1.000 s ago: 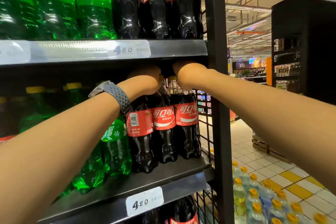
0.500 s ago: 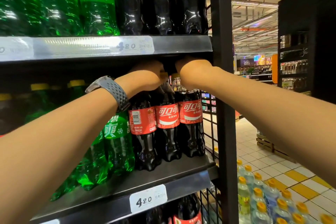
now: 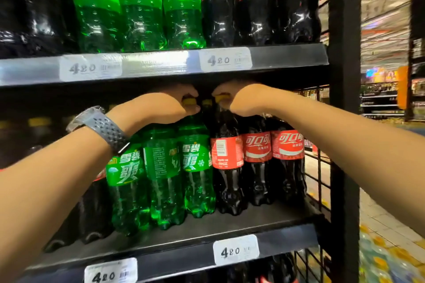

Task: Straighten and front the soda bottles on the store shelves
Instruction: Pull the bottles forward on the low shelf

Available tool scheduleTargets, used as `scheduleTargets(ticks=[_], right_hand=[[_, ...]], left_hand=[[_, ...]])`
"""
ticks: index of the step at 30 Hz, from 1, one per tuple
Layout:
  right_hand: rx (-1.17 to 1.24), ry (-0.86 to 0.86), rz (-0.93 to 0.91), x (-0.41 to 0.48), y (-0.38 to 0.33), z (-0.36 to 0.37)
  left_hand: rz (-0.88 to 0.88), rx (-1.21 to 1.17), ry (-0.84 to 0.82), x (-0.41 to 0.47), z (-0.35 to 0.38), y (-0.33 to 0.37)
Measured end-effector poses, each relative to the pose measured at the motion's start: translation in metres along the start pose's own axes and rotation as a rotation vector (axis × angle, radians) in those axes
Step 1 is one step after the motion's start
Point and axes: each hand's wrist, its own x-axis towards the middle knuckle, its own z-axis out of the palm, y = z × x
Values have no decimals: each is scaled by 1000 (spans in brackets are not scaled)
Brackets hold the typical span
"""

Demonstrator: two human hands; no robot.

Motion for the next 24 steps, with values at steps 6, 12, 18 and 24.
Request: scheduleTargets(ticks=[6, 12, 18, 24], right_hand=[[44, -47, -58, 2, 4, -6], [29, -24, -12, 10, 4, -3], [14, 44, 23, 19, 4, 4], [-16, 172, 100, 26, 2, 14]], left_hand=[[13, 50, 17, 10, 3, -1], [-8, 34, 72, 16, 4, -3], [-23, -14, 77, 14, 5, -6], [-67, 2, 125, 13, 10, -5]])
